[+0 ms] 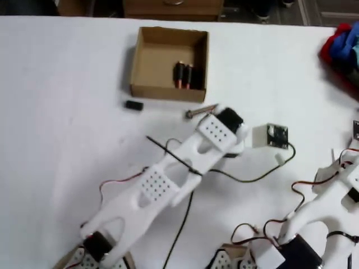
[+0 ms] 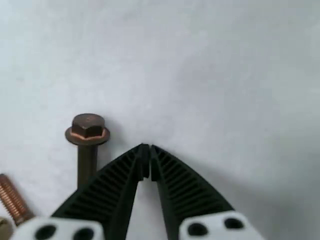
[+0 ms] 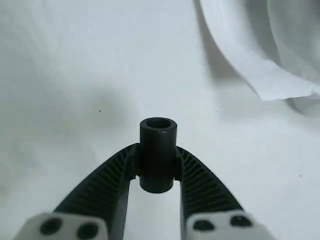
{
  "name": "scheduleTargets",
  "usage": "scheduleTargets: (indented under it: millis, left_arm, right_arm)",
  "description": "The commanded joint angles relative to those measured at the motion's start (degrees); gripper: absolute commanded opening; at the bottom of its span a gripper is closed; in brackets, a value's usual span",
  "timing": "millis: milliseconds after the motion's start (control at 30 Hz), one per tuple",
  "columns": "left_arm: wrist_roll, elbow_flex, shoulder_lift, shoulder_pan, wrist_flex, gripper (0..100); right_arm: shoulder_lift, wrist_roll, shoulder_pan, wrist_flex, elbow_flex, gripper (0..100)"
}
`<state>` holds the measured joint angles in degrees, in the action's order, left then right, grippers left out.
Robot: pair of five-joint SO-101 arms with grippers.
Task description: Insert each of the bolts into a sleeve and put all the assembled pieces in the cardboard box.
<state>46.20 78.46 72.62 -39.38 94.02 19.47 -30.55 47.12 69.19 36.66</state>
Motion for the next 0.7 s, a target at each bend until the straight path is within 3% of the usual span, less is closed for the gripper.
scheduleTargets:
  millis: [0,233,533,667]
  left_arm:
    - [-0.09,0.92,-0.62,0.26,1.41,2]
    - [-13.63,8.13,-0.79,1.67,2.9,2]
    - [5.89,13.93,-0.7,2.73,5.63,4]
    - [8.18,12.26,-0.62,4.4,3.6,20]
  right_arm:
    - [0.75,0.18,-0.22,-0.13,-0.7,1.9]
    - [0.75,0.18,-0.22,-0.4,-0.7,2.0]
    - [0.75,0.18,-0.22,-1.36,-0.7,2.0]
    - [0.75,0.18,-0.22,-1.36,-0.7,2.0]
